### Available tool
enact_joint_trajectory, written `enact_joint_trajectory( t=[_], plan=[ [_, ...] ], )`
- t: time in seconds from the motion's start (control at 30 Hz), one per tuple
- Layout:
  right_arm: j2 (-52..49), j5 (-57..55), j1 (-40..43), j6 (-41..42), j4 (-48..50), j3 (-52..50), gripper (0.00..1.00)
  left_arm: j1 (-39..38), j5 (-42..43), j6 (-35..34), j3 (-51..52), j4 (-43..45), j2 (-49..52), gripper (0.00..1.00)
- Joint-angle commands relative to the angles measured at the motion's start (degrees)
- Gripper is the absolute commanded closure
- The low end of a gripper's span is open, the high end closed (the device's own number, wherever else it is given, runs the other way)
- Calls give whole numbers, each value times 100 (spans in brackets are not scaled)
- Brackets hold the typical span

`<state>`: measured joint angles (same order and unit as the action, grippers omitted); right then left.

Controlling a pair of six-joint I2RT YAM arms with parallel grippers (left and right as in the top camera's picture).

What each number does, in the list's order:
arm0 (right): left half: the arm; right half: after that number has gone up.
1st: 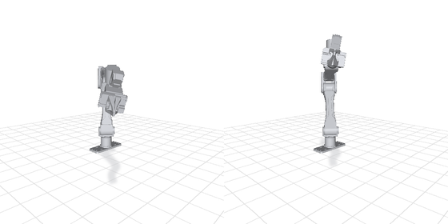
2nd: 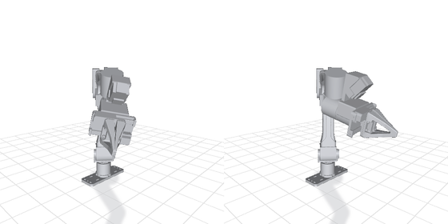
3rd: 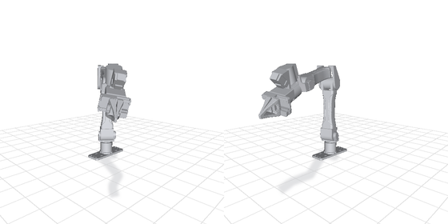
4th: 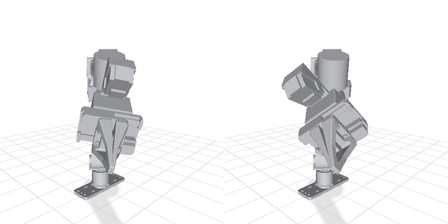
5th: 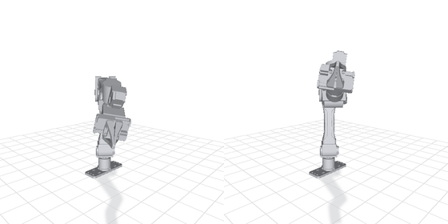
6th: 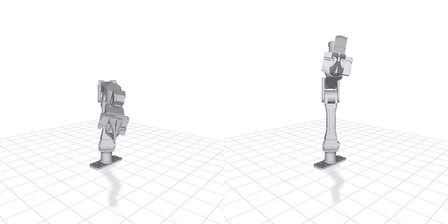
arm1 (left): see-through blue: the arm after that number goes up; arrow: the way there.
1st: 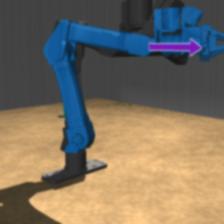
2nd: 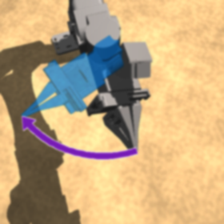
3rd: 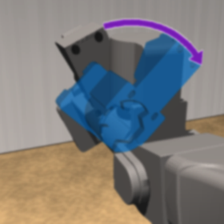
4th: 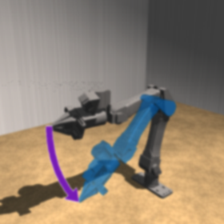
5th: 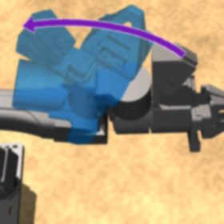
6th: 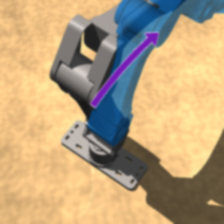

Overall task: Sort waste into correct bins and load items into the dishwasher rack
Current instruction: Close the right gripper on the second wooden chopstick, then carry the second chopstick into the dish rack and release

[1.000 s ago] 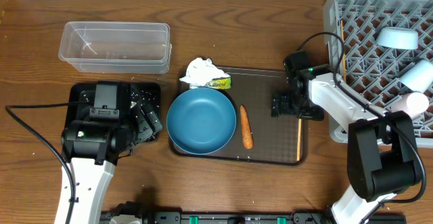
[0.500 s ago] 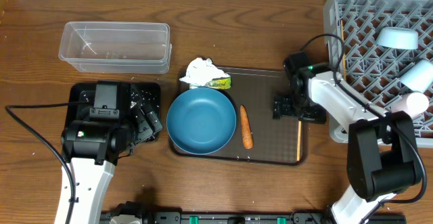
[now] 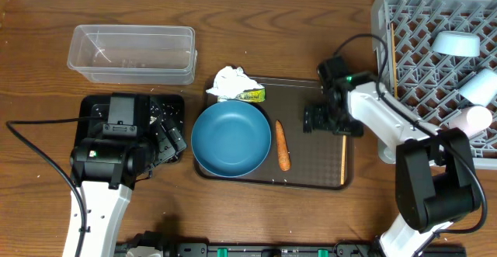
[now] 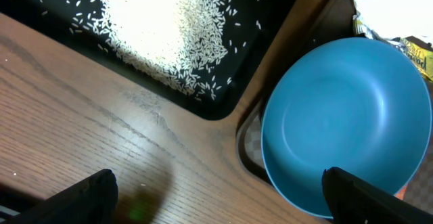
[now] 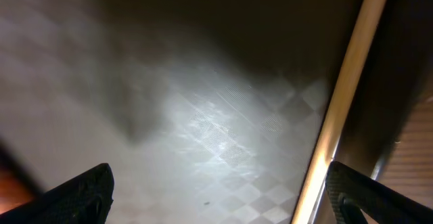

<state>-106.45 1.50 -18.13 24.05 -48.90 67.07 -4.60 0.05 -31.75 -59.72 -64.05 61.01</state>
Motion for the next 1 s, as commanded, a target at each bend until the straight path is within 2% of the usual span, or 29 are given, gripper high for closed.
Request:
enact_joint_trajectory(
  t=[0.0, 0.27, 0.33, 0.57, 0.8, 0.83, 0.97],
  plan=[
    [0, 4, -7, 122, 188, -334, 1, 20, -4, -50, -72, -4, -2, 1],
    [0, 4, 85, 120, 407, -601, 1, 20, -4, -50, -72, -4, -2, 1],
    [-7, 7, 83, 122, 483, -658, 3, 20, -4, -50, -72, -4, -2, 1],
    [-7, 17, 81, 459, 1141, -1215, 43, 20, -4, -50, -72, -4, -2, 1],
    [-4, 251, 94, 457, 1158, -1143, 95, 20, -4, -50, -72, -4, -2, 1],
    [-2, 317, 98, 459, 1073, -1040, 99, 20, -4, -48, -72, -4, -2, 1],
    [7, 490, 136, 407, 634, -439, 99, 20, -4, -48, -72, -4, -2, 1]
  ],
)
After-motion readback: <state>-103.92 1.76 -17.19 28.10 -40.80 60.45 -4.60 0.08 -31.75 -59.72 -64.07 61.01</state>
